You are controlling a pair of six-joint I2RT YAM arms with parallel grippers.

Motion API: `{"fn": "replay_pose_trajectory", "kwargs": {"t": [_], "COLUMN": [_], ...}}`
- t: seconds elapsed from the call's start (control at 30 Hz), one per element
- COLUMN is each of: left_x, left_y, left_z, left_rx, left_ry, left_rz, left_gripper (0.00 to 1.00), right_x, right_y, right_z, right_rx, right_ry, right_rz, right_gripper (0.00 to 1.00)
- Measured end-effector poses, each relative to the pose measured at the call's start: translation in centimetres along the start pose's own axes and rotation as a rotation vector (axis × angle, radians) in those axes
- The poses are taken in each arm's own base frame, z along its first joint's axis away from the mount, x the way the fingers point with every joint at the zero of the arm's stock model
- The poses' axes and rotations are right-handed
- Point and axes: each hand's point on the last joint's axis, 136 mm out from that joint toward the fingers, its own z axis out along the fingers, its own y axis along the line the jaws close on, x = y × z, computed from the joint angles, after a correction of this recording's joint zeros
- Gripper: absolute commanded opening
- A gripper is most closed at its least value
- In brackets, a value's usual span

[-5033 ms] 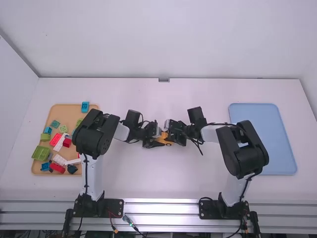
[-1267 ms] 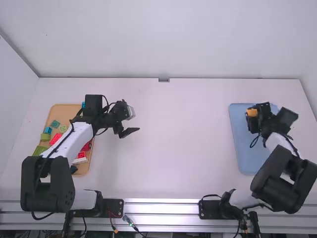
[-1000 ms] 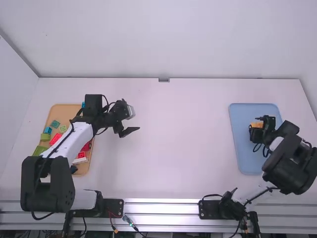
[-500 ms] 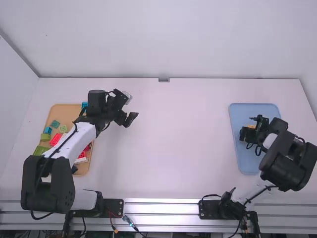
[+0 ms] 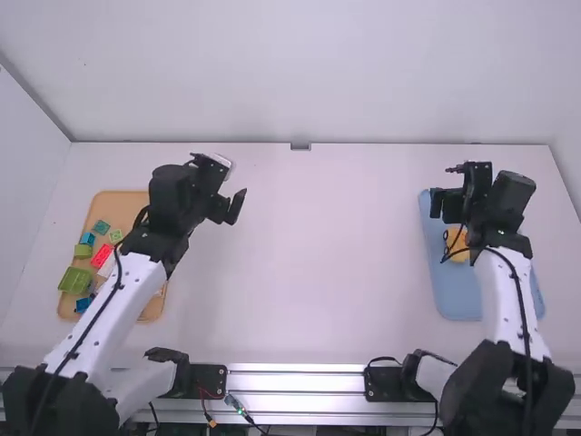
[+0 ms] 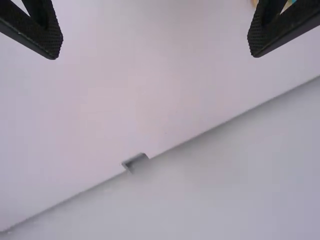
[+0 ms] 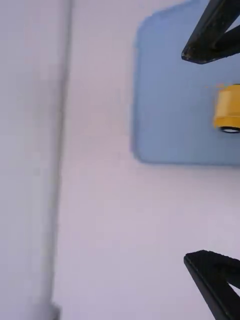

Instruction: Assemble lego blocks to make yellow taxi

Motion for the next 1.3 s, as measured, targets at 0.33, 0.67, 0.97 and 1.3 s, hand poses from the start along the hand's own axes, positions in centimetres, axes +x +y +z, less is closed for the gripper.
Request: {"fn": "replay_pose_trajectory", "kwargs": {"t": [0.33, 0.67, 0.97, 1.3], "left_x": [2.9, 7.1, 11.7, 17.5], "left_y": [4.8, 4.0, 2.1, -0.1], "left_z": [-2.4, -5.4, -6.9, -7.3], "left_rx": [-0.205, -0.266, -0.273, -0.277], "left_ry": [0.000, -0.020, -0.023, -0.029], "left_rz": [-0.129, -0.288, -0.318, -0.321], "left_gripper": [0.83, 0.63, 0.42, 0.19], "right_x": [-1.1, 1.1, 6.3, 12.6], "right_y": [2.9, 8.2, 9.2, 9.9], "right_z": [-0.8, -3.4, -4.8, -5.3], "right_rx": [0.016, -0.004, 0.002, 0.009], "right_ry": [-0.088, -0.137, -0.131, -0.134], "right_rz": [0.006, 0.082, 0.118, 0.125], "right_gripper": [0.83, 0.62, 0.42, 0.18]}}
